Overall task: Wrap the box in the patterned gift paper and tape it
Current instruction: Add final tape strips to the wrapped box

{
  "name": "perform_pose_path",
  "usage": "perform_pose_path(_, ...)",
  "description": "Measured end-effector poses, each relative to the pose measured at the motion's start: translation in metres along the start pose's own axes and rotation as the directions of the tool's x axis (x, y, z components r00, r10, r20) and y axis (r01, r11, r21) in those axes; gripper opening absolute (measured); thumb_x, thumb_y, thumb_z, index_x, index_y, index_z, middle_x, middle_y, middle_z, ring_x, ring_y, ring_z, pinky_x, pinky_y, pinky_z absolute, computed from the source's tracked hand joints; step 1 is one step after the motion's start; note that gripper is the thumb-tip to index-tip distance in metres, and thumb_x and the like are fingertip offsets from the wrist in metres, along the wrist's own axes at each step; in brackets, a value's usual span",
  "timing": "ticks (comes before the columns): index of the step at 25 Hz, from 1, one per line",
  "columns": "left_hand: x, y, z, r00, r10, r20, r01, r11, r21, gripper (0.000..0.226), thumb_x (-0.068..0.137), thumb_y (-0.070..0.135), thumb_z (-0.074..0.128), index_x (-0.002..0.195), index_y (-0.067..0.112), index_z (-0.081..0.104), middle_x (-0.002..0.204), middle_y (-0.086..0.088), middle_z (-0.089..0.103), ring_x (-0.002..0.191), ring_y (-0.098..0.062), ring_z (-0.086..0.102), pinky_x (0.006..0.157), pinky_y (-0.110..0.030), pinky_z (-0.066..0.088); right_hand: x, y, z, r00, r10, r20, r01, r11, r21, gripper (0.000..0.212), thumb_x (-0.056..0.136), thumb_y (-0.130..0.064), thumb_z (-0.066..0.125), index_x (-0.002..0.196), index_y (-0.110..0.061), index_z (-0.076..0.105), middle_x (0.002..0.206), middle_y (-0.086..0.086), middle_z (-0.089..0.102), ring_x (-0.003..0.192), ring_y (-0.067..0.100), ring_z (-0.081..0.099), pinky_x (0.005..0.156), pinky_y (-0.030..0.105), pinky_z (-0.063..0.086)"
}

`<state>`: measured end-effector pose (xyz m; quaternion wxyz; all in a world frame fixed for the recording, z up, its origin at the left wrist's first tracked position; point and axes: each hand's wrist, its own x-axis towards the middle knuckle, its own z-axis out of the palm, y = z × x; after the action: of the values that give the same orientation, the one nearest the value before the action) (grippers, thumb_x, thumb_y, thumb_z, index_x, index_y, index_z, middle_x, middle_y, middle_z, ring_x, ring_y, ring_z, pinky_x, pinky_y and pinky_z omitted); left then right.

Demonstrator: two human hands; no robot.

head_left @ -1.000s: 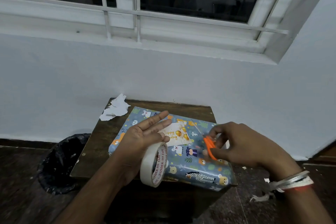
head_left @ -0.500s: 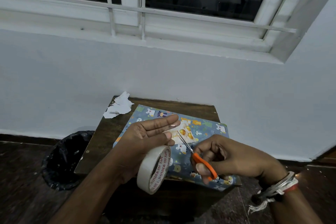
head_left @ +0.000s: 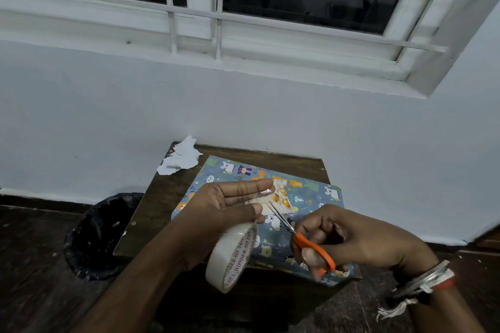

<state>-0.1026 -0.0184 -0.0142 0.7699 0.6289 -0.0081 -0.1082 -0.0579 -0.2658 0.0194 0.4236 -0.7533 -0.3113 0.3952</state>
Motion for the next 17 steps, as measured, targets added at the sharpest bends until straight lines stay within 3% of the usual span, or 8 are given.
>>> perform_pose_path(4, 0.0005, -0.0005, 0.0038, 1.000, -0.013, 0.028, 0.012, 0.999, 0.040, 0.040, 0.090, -0.007, 0.066, 0.121, 0.017, 0.074, 0.119, 0.002, 0.076, 0.079, -0.012, 0.073, 0.073, -0.023, 0.059, 0.0079, 0.0015, 0.0025, 1.000, -0.019, -0.002, 0.019, 1.000, 0.008, 0.014, 0.094, -0.033, 0.073, 0.093, -0.019, 0.073, 0.078, 0.009, 0.074, 0.064, 0.041, 0.052, 0.058, 0.057, 0.039)
perform_pose_path(6, 0.0001, -0.0001, 0.0044, 0.999, -0.025, 0.037, 0.023, 0.999, 0.047, 0.040, 0.090, -0.008, 0.065, 0.119, 0.018, 0.074, 0.118, 0.001, 0.076, 0.078, -0.011, 0.073, 0.072, -0.021, 0.058, 0.0094, 0.0020, 0.0017, 0.999, -0.033, -0.004, 0.033, 0.999, 0.011, 0.010, 0.095, -0.028, 0.073, 0.093, -0.018, 0.073, 0.077, 0.011, 0.074, 0.064, 0.035, 0.051, 0.058, 0.052, 0.039)
perform_pose_path(9, 0.0002, -0.0006, 0.0046, 0.998, -0.031, 0.052, 0.027, 0.997, 0.068, 0.040, 0.090, -0.009, 0.065, 0.118, 0.019, 0.074, 0.115, 0.001, 0.077, 0.079, -0.012, 0.074, 0.072, -0.020, 0.057, 0.0094, 0.0035, 0.0009, 0.999, -0.038, -0.025, 0.038, 0.999, 0.004, 0.009, 0.095, -0.025, 0.073, 0.092, -0.017, 0.074, 0.075, 0.012, 0.073, 0.063, 0.034, 0.053, 0.060, 0.032, 0.040)
perform_pose_path(12, 0.0013, -0.0018, 0.0044, 0.998, -0.032, 0.062, 0.027, 0.997, 0.070, 0.042, 0.089, -0.009, 0.065, 0.119, 0.019, 0.074, 0.117, 0.002, 0.076, 0.080, -0.011, 0.073, 0.071, -0.019, 0.057, 0.0091, 0.0057, -0.0002, 0.998, -0.044, -0.039, 0.044, 0.999, -0.016, 0.010, 0.094, -0.026, 0.075, 0.093, -0.016, 0.076, 0.076, 0.014, 0.073, 0.061, 0.042, 0.055, 0.062, 0.039, 0.041)
perform_pose_path(17, 0.0024, -0.0027, 0.0023, 0.998, -0.009, 0.066, 0.005, 0.998, 0.060, 0.044, 0.089, -0.009, 0.065, 0.122, 0.019, 0.072, 0.120, 0.003, 0.076, 0.081, -0.011, 0.072, 0.073, -0.019, 0.057, 0.0077, 0.0034, -0.0006, 0.996, -0.078, -0.046, 0.077, 0.997, -0.016, 0.003, 0.094, -0.017, 0.076, 0.092, -0.016, 0.077, 0.075, 0.013, 0.072, 0.067, 0.017, 0.064, 0.074, 0.022, 0.049)
